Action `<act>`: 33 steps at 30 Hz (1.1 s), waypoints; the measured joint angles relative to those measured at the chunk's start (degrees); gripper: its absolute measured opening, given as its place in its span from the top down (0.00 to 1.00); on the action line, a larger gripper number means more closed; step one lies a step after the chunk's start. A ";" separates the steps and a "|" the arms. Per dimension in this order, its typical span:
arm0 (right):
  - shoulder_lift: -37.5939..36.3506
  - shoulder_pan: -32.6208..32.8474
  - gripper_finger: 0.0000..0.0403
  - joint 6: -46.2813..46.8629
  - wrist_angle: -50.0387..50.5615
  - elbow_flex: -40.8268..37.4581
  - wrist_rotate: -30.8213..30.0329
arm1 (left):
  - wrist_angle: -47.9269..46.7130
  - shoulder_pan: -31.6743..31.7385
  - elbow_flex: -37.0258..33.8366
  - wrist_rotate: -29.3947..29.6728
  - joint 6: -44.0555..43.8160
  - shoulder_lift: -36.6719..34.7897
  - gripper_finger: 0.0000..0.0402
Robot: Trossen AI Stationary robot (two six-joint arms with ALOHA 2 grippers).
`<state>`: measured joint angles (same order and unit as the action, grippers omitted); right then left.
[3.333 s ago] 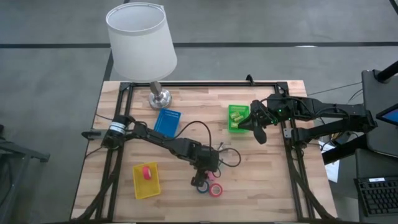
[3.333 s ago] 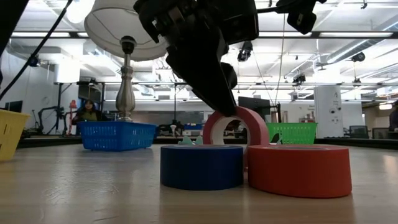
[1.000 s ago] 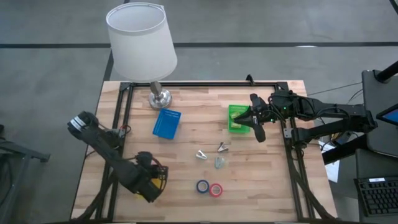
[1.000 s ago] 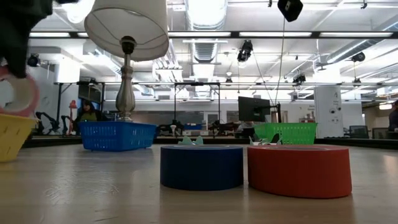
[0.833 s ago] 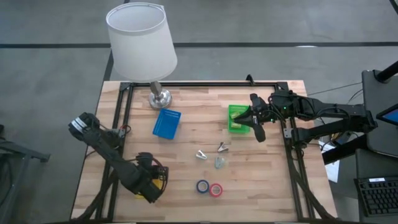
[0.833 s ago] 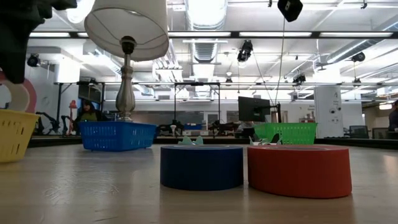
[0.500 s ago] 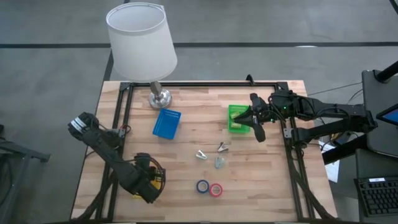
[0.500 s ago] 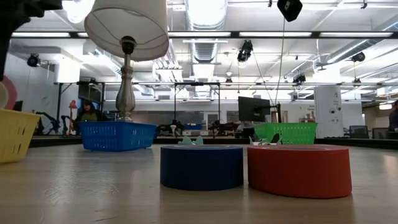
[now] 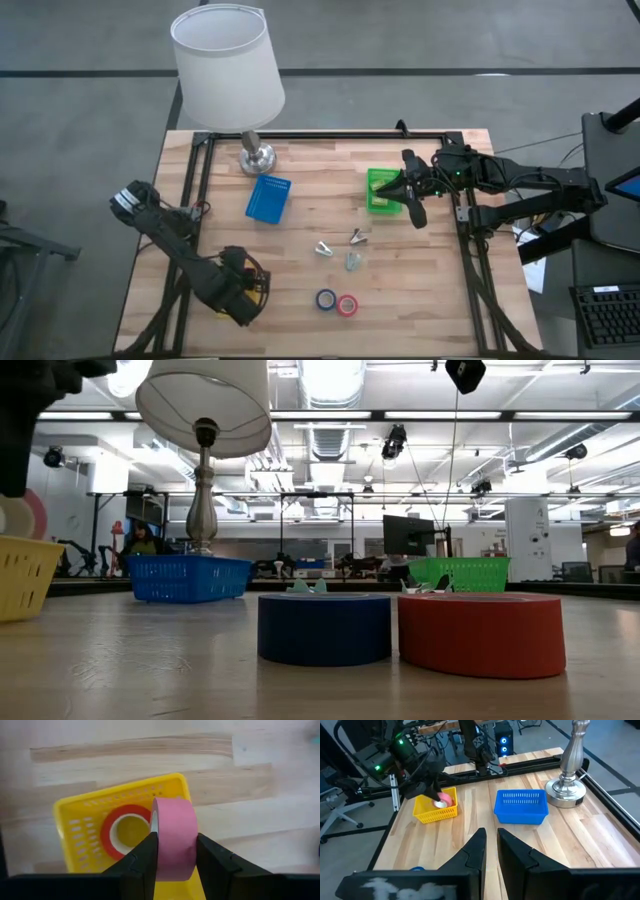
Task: Pick and place Stapler, Stapler remover, tape
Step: Put the pink tape into the yellow bin
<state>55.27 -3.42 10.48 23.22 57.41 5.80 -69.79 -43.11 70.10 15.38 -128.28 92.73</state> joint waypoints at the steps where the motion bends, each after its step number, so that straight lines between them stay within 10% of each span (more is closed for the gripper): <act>1: 0.00 0.00 0.89 -0.03 -0.02 0.01 0.00 | 0.39 0.09 -0.19 0.08 -0.43 0.20 0.71; 33: 4.55 0.02 0.89 2.14 -2.85 -0.09 -1.41 | -5.54 0.43 -3.31 -10.72 10.26 -1.45 0.70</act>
<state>59.82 -3.40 12.62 20.37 57.32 4.39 -75.33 -42.67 66.78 4.66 -118.02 91.28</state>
